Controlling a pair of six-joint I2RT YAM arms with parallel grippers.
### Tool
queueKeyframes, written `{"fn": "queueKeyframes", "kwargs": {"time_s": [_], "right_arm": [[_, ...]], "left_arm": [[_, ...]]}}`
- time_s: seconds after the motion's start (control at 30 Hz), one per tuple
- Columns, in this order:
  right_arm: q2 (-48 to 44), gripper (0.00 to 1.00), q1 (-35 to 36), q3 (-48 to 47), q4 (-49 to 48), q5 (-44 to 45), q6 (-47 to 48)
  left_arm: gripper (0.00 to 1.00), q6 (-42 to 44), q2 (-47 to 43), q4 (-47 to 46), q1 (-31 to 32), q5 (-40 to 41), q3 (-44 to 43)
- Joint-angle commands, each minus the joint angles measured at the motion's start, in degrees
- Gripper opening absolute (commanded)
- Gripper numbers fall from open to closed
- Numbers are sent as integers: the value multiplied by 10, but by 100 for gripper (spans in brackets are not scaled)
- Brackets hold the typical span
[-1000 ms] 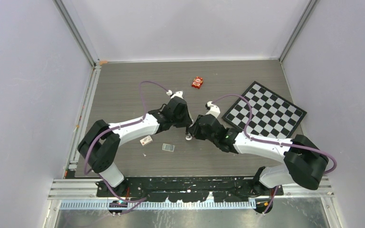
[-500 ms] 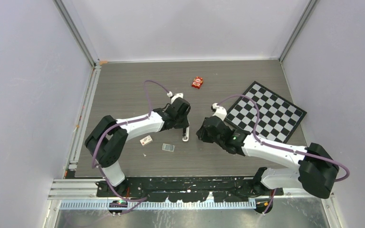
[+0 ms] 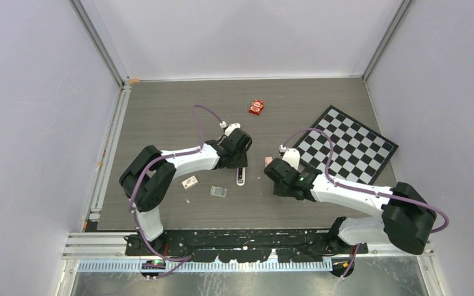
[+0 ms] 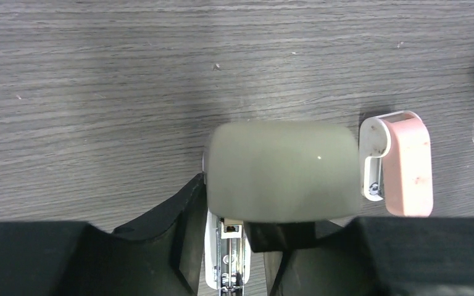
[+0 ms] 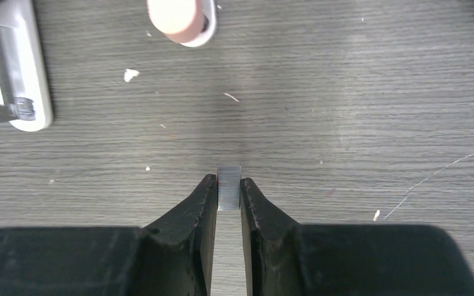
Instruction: Load the staples into the stapler
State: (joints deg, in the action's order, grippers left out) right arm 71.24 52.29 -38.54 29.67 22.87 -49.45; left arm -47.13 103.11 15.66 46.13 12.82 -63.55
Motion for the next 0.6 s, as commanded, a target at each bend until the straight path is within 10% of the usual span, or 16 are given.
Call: {"fn": "queueKeyframes", "kwargs": {"time_s": [0.0,0.57], "right_arm": [[34,24,4,2,12,18,3],[86,33,12,23,-33,12,-19]], "left_arm": [[39,-19,9,-5,5,-2,-21],[62,11,-135,10,4,-10,25]]}}
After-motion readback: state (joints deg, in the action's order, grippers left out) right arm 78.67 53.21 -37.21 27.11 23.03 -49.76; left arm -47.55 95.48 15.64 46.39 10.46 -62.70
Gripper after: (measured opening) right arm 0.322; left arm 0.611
